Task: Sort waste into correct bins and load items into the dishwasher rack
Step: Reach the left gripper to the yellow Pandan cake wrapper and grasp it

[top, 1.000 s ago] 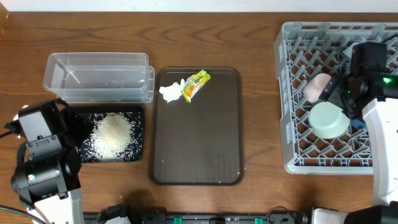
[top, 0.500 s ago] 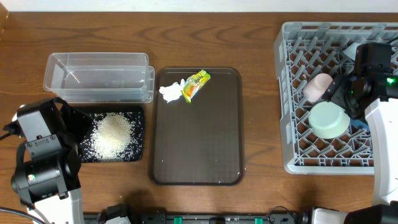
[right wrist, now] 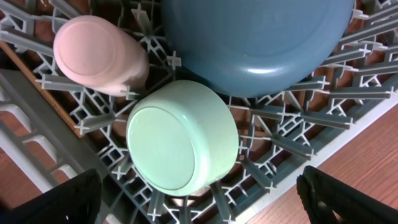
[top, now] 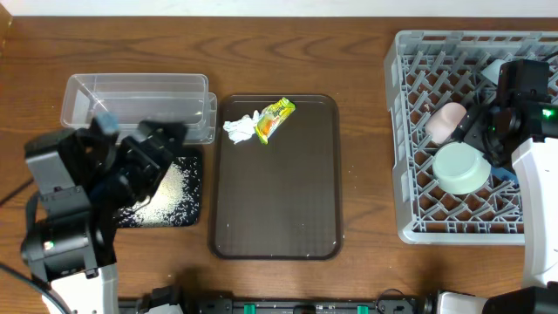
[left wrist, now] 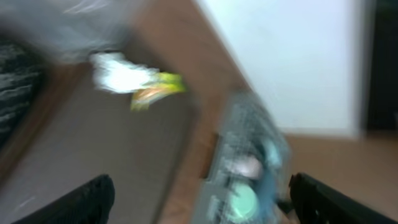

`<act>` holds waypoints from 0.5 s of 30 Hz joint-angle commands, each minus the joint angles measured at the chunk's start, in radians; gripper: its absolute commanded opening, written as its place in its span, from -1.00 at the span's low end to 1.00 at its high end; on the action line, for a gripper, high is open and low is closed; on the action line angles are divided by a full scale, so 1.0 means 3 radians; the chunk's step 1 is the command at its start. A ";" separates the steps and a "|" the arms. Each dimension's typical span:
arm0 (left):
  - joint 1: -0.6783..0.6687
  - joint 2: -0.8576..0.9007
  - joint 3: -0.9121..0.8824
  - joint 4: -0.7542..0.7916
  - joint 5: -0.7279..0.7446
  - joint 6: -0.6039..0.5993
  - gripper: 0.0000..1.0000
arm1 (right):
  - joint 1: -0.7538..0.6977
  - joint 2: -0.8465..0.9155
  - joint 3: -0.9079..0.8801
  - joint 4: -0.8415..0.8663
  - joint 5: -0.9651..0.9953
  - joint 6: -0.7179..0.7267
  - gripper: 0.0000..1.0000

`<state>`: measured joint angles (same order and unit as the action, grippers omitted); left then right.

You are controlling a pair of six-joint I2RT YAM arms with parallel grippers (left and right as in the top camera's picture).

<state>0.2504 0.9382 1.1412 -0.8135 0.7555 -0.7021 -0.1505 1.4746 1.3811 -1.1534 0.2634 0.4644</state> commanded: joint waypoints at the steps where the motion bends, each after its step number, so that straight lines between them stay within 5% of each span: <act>1: -0.0341 0.0074 0.0146 0.0276 0.0724 0.0187 0.85 | 0.0001 0.0004 0.0022 0.0003 0.0029 0.0058 0.99; 6: -0.1175 0.0730 0.0908 -0.0254 0.0098 0.0697 0.85 | 0.0001 0.0004 0.0022 0.0003 0.0029 0.0058 0.98; 11: -0.1958 0.1734 0.1948 -0.1336 -0.1780 0.1074 0.85 | 0.0001 0.0004 0.0022 0.0003 0.0029 0.0058 0.98; 15: -0.2256 0.2293 0.2213 -0.1358 -0.2728 0.1156 0.86 | 0.0001 0.0004 0.0022 0.0003 0.0029 0.0058 0.99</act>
<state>-0.3885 1.5463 1.7679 -1.2201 0.2825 -0.4213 -0.1505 1.4746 1.3811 -1.1538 0.2619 0.4648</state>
